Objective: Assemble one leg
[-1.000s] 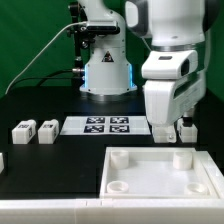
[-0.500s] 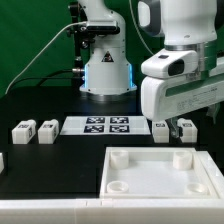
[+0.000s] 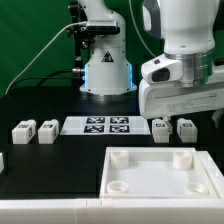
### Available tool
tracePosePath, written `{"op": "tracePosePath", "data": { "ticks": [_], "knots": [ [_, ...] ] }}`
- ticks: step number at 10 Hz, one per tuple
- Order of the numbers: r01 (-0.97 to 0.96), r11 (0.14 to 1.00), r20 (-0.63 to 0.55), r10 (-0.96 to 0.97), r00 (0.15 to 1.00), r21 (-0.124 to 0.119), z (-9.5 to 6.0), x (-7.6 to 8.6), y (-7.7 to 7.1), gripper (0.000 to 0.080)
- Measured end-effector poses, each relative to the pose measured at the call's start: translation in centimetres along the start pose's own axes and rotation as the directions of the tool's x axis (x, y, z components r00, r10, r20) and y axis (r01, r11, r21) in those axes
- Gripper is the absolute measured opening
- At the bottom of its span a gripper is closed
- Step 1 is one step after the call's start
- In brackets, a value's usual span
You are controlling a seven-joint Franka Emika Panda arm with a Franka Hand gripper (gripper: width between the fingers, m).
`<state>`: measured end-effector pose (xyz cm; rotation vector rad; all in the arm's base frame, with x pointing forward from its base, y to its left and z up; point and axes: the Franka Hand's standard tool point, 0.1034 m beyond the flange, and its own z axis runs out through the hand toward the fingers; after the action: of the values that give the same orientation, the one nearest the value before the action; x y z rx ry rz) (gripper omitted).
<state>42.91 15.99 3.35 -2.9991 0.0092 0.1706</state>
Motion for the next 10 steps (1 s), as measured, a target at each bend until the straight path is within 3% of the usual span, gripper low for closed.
{"op": "tracePosePath", "data": {
  "ticks": [1,3,6,8,9,10],
  "knots": [
    [-0.012,1.000,0.141,0.013,0.990,-0.009,0.1,-1.0,-0.4,0.0649],
    [-0.012,1.000,0.337,0.012,0.941,-0.003,-0.3,-0.3,-1.7,0.0649],
    [-0.014,1.000,0.582,0.012,0.813,0.000,-0.3,-1.0,-1.7,0.0649],
    [-0.018,1.000,0.724,0.015,0.690,-0.003,-0.1,-1.6,-1.8,0.0649],
    [-0.035,0.999,0.735,0.041,0.677,-0.024,0.2,-1.6,-2.1,0.0649],
    [-0.029,0.999,0.731,0.039,0.682,-0.025,0.1,-1.7,-2.5,0.0649]
  ]
}}
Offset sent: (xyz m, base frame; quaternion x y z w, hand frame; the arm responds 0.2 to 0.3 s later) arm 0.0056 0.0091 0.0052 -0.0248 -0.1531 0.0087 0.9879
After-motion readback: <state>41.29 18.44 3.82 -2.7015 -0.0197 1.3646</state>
